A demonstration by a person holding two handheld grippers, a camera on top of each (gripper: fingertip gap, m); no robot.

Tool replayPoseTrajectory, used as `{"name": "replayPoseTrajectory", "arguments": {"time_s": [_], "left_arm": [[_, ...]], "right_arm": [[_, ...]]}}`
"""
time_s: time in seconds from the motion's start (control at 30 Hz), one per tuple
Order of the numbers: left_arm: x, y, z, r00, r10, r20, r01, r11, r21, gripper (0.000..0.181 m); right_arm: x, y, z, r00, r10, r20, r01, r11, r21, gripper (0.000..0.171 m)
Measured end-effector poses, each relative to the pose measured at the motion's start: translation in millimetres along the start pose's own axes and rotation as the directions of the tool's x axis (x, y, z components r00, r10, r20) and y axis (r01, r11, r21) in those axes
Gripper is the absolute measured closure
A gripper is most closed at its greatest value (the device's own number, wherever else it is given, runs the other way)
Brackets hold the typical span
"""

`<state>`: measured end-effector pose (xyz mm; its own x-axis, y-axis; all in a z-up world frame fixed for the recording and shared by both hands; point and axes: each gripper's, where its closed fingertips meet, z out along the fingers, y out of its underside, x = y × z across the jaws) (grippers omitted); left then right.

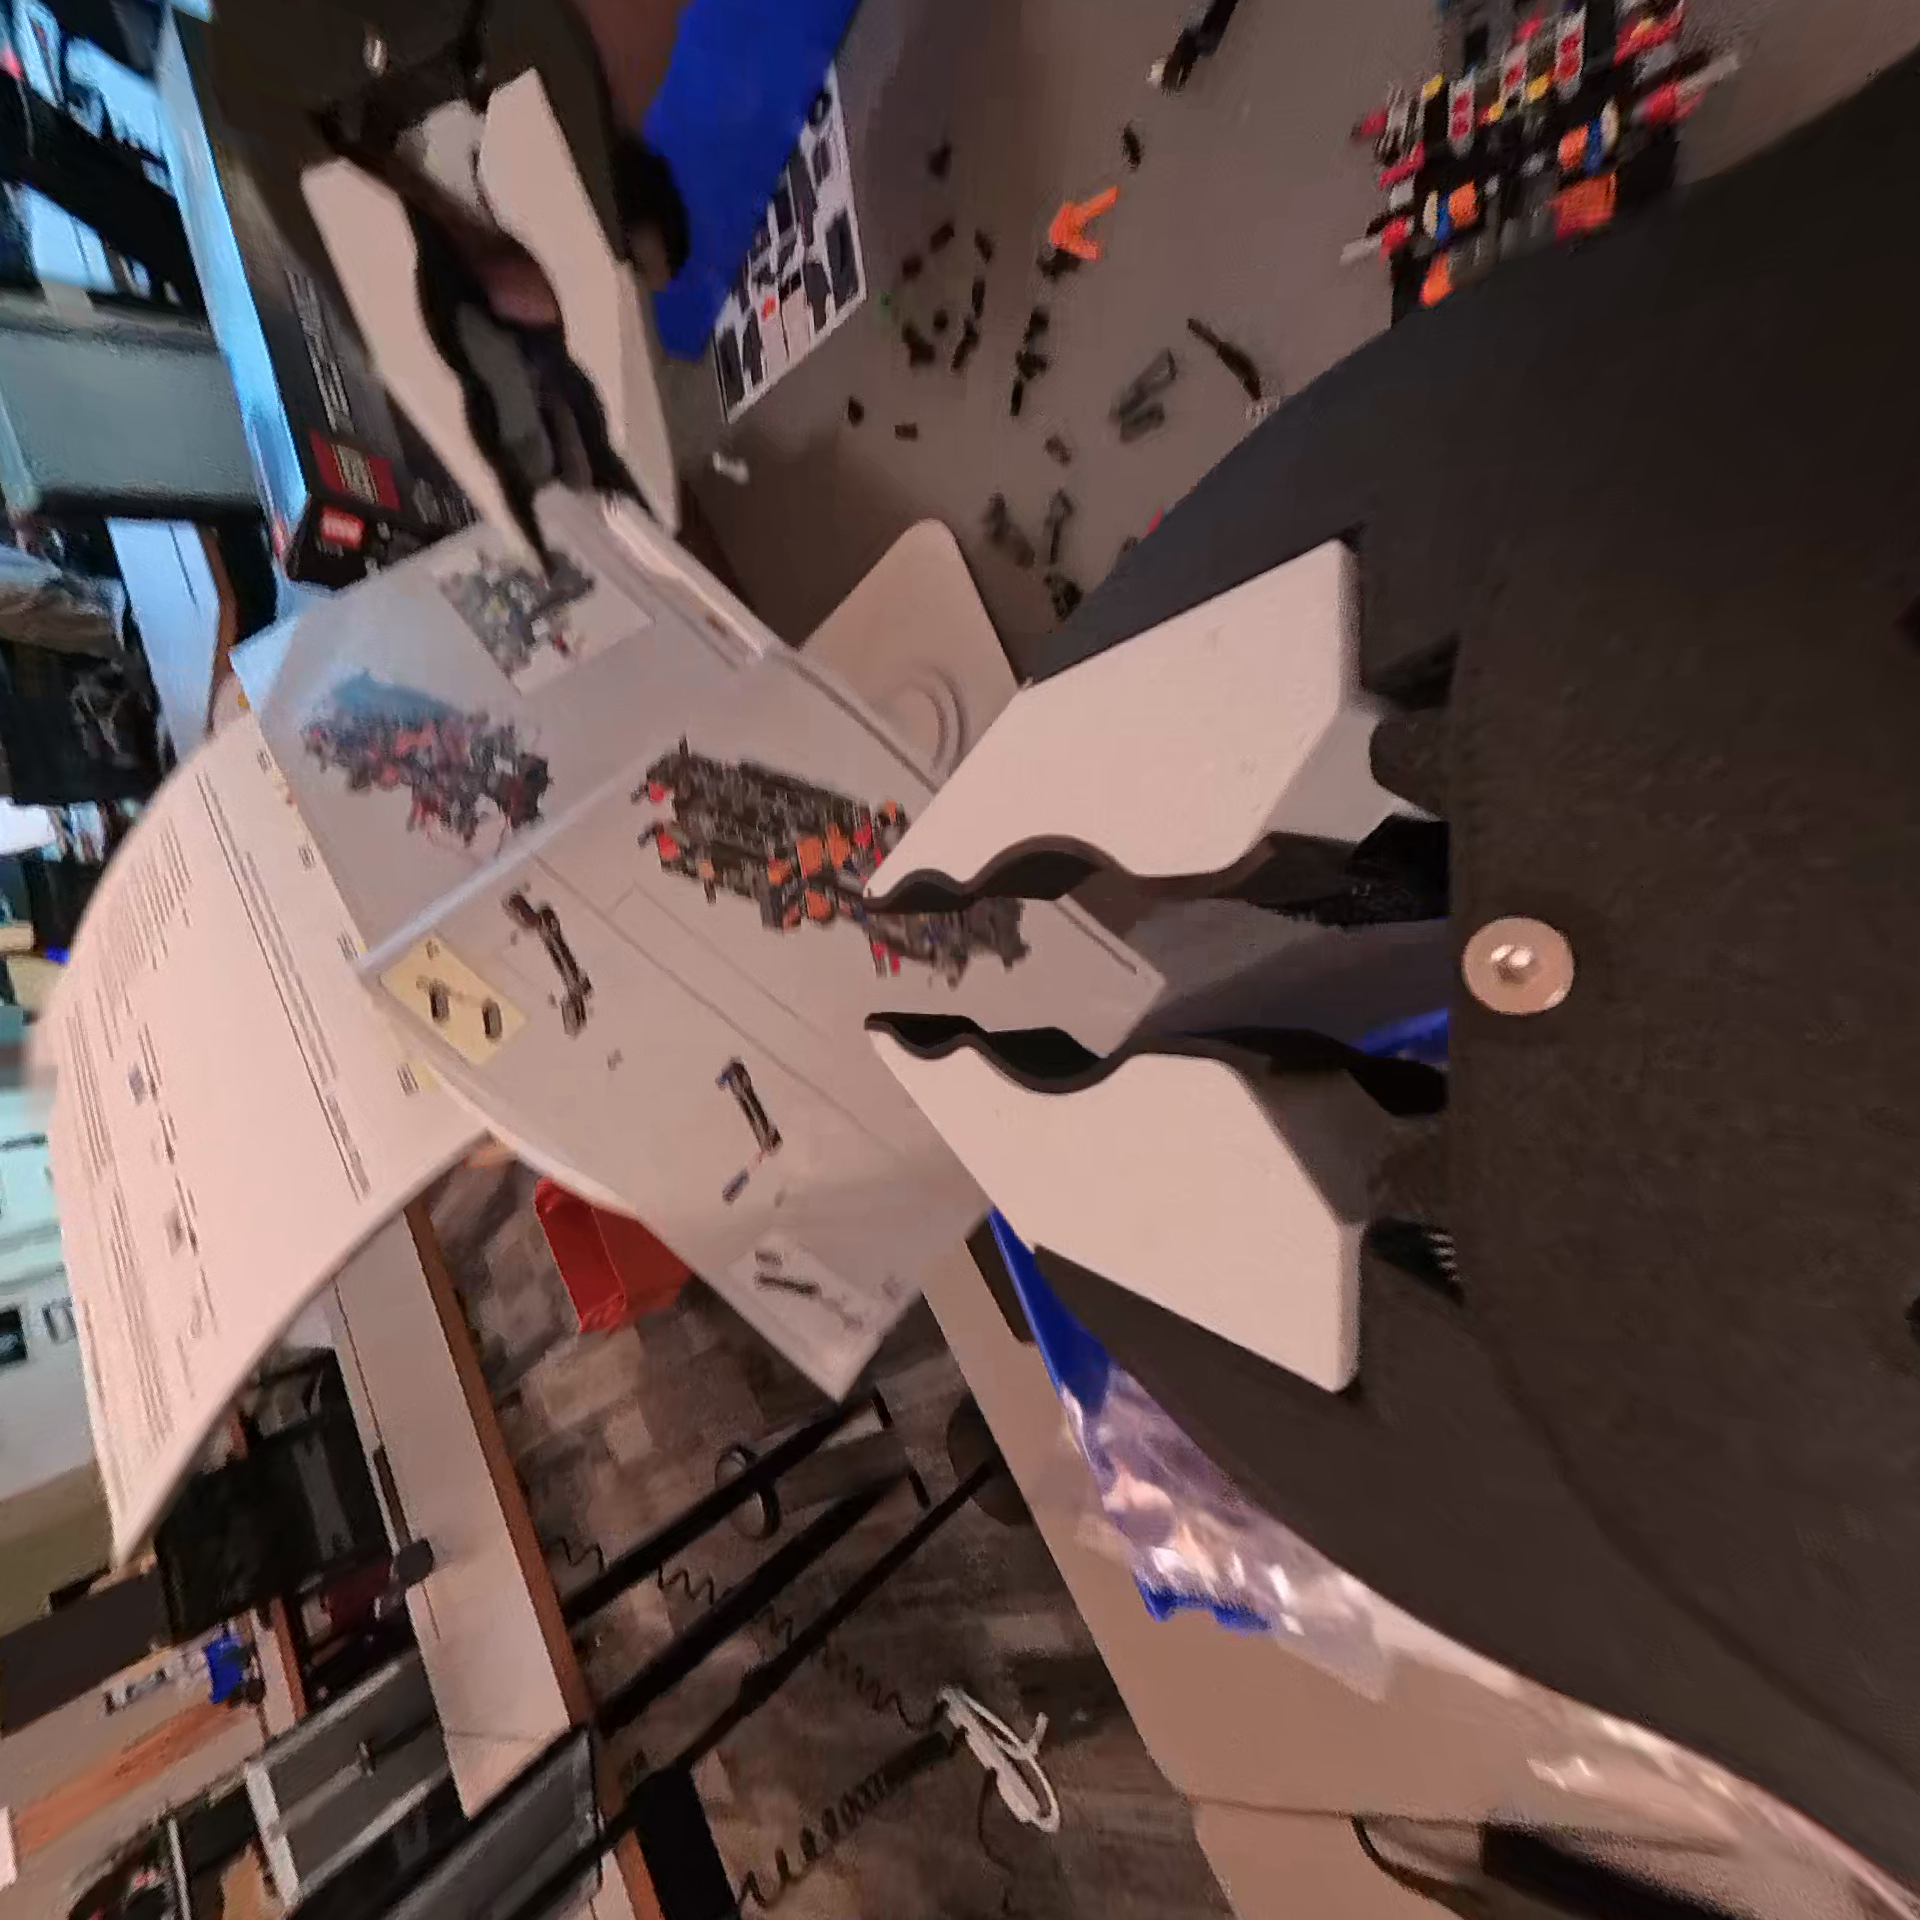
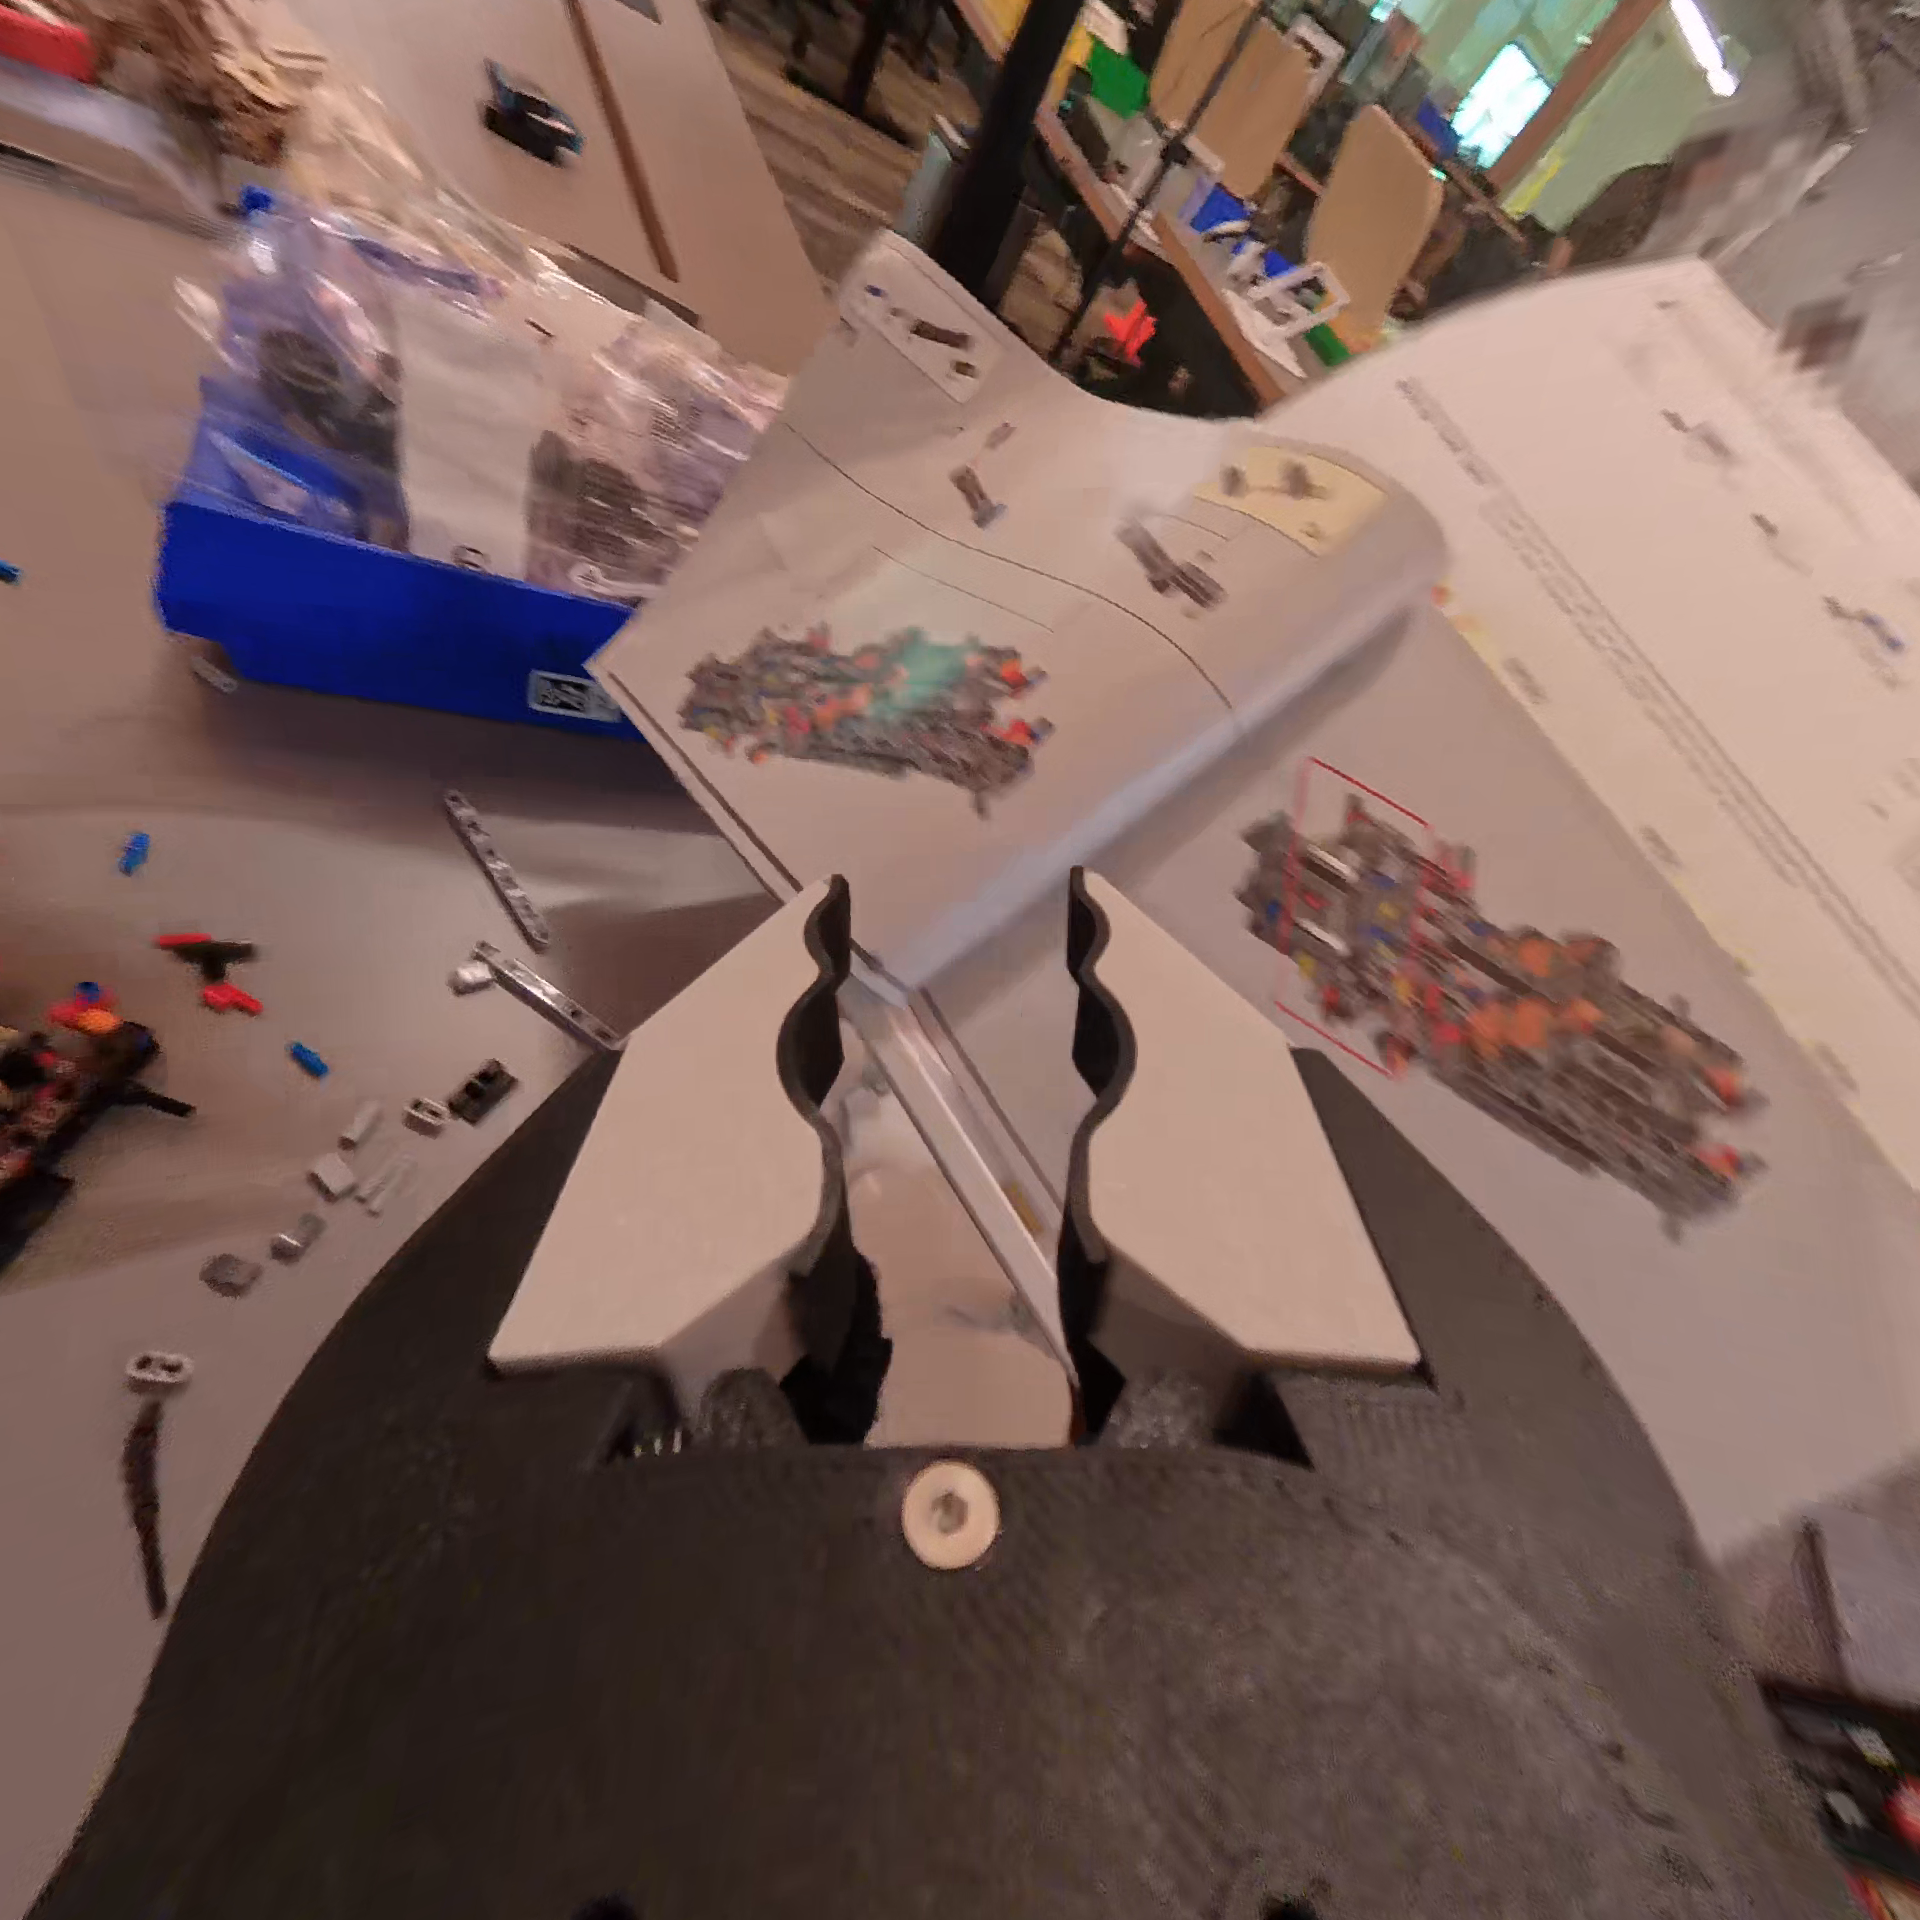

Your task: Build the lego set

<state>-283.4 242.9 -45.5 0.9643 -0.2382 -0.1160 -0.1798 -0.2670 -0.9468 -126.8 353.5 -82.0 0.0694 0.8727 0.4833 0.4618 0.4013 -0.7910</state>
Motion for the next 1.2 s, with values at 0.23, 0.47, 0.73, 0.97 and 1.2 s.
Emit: {"name": "replayPoseTrajectory", "arguments": {"time_s": [0.23,0.47,0.73,0.97,1.2], "left_arm": [[89,-9,62,0.991,0.116,-0.066,-0.112,0.992,0.055,0.156],[101,-5,149,0.996,0.06,-0.059,-0.055,0.996,0.073,0.155],[76,14,159,1.0,-0.017,-0.024,0.019,0.997,0.07,0.16],[63,11,161,1.0,-0.005,0.007,0.005,0.998,0.058,0.163],[61,15,163,0.999,0.016,0.034,-0.018,0.999,0.047,0.164]], "right_arm": [[102,56,-23,0.973,-0.037,-0.226,-0.004,0.983,-0.181,0.071],[162,71,-8,0.974,-0.043,-0.221,-0.006,0.976,-0.218,0.059],[186,103,10,0.99,0.014,-0.139,-0.049,0.968,-0.247,0.062],[186,106,10,0.992,0.022,-0.127,-0.046,0.981,-0.187,0.075],[182,108,8,0.994,-0.01,-0.109,-0.011,0.982,-0.191,0.096]]}}
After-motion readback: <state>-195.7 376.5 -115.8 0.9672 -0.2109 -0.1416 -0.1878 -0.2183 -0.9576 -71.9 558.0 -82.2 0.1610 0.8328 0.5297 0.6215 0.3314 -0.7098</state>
